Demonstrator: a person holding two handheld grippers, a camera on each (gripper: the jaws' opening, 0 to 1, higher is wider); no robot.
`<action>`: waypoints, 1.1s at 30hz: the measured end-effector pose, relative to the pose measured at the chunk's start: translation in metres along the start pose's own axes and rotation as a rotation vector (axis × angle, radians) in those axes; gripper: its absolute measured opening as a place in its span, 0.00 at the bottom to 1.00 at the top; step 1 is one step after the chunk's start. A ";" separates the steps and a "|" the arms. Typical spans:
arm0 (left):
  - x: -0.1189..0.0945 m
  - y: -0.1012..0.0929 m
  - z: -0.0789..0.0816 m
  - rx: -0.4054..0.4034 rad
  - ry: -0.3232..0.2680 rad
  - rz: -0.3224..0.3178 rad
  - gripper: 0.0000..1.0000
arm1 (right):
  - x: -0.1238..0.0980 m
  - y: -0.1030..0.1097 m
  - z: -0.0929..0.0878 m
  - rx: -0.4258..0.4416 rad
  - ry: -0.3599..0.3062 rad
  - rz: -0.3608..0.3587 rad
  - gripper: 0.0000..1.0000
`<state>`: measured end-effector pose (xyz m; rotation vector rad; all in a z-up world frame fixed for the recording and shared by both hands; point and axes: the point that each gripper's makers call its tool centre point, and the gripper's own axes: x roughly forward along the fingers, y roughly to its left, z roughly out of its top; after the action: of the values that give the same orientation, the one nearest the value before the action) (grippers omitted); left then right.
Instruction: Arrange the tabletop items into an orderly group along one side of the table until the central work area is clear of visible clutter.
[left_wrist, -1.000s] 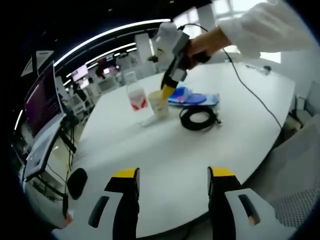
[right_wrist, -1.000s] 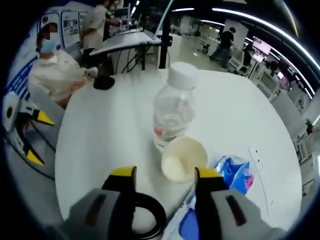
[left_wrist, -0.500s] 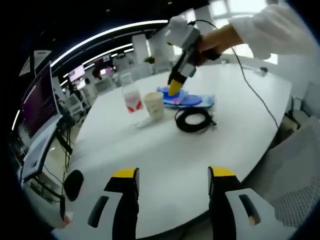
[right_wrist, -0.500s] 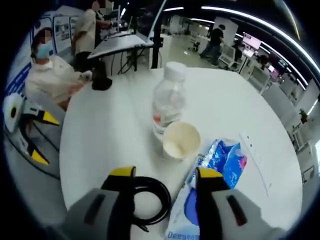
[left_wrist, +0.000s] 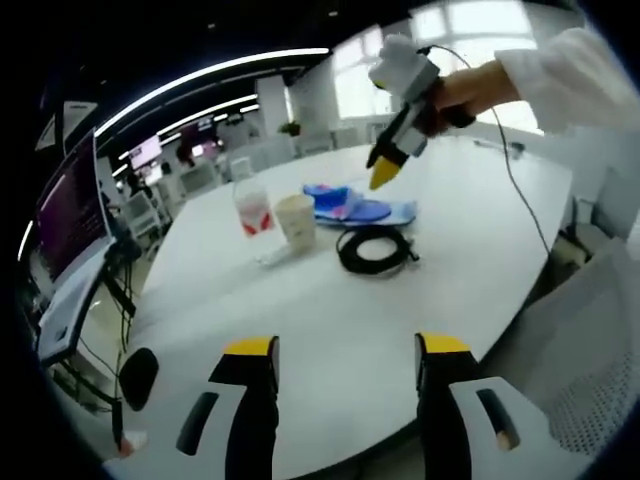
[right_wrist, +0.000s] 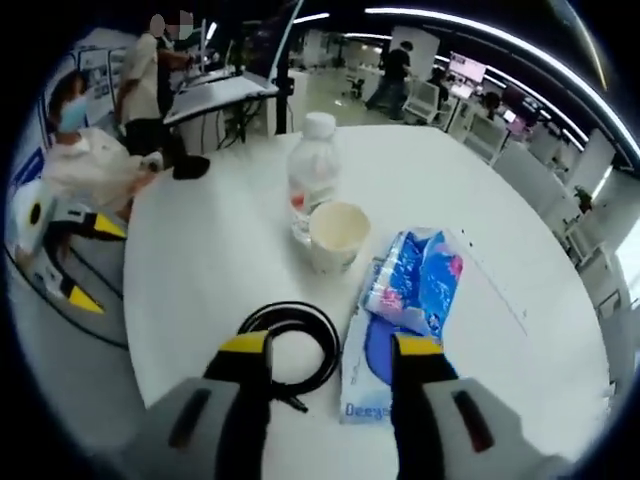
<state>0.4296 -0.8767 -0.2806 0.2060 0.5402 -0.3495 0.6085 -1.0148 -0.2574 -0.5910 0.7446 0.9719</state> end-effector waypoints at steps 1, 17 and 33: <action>0.000 0.000 -0.001 0.005 0.002 0.000 0.50 | -0.003 0.000 -0.004 0.016 0.005 -0.010 0.45; 0.001 -0.018 -0.004 0.013 0.023 -0.077 0.52 | -0.050 -0.007 -0.049 0.222 -0.012 -0.099 0.43; -0.004 -0.018 -0.001 0.002 0.052 -0.086 0.64 | -0.068 -0.017 -0.065 0.253 -0.039 -0.121 0.43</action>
<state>0.4195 -0.8919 -0.2811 0.1943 0.6015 -0.4295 0.5806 -1.1046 -0.2424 -0.3901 0.7740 0.7610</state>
